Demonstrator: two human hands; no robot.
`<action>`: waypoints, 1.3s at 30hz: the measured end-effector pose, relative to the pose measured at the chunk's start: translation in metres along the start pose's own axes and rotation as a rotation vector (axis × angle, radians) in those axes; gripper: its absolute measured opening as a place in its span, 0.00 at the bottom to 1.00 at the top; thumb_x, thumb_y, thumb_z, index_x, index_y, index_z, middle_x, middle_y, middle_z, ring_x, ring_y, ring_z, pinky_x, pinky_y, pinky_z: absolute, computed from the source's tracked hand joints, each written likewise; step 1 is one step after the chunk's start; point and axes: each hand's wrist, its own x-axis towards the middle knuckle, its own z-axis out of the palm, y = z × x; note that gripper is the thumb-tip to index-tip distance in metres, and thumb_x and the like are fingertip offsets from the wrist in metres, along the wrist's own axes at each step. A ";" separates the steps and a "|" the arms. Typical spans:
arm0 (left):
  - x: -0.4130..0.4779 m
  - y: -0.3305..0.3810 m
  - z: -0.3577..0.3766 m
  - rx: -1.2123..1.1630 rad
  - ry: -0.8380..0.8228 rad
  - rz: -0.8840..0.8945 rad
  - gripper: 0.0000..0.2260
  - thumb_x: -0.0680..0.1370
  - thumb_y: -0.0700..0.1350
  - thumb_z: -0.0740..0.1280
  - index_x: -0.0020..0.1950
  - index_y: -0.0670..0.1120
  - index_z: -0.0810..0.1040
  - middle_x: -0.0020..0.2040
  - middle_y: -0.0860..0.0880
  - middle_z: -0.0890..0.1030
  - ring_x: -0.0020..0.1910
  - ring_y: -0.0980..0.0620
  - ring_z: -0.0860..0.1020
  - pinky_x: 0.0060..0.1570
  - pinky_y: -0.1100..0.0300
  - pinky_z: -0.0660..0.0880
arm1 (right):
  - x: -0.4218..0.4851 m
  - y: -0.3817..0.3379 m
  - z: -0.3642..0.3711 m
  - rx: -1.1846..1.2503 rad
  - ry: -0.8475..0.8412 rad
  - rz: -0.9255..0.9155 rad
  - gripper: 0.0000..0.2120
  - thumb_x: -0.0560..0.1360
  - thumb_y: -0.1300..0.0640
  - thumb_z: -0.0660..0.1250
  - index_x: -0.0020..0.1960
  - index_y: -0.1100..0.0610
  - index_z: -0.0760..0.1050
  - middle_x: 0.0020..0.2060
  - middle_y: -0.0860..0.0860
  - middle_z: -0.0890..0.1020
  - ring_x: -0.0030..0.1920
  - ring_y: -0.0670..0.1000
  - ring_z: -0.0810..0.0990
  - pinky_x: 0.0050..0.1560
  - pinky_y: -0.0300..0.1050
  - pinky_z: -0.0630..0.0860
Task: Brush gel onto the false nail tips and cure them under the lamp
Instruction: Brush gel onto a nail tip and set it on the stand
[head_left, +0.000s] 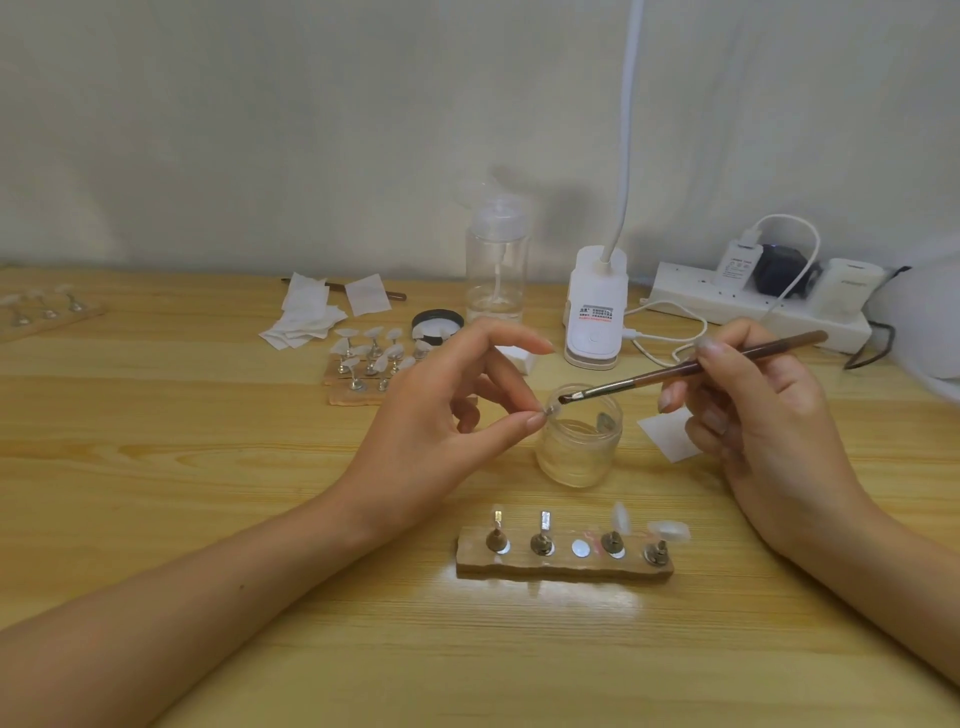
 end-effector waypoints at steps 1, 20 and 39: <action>0.000 0.000 0.000 0.000 -0.001 0.000 0.17 0.76 0.36 0.74 0.61 0.49 0.77 0.41 0.53 0.83 0.45 0.53 0.83 0.35 0.50 0.73 | 0.000 0.000 0.000 -0.002 -0.020 -0.010 0.09 0.74 0.50 0.66 0.40 0.52 0.70 0.30 0.53 0.81 0.25 0.44 0.64 0.24 0.35 0.59; -0.001 0.003 0.001 0.016 0.011 0.008 0.18 0.76 0.36 0.74 0.62 0.49 0.76 0.41 0.53 0.83 0.45 0.53 0.82 0.34 0.49 0.72 | 0.000 0.002 0.002 -0.019 -0.041 -0.016 0.09 0.75 0.49 0.68 0.39 0.49 0.71 0.31 0.54 0.81 0.25 0.45 0.64 0.24 0.35 0.59; -0.001 0.000 0.001 0.052 0.015 0.036 0.17 0.76 0.38 0.74 0.62 0.50 0.77 0.41 0.52 0.83 0.44 0.53 0.82 0.34 0.47 0.70 | 0.002 0.003 -0.001 -0.012 -0.005 0.016 0.09 0.72 0.48 0.67 0.39 0.51 0.70 0.31 0.54 0.82 0.24 0.45 0.63 0.22 0.35 0.58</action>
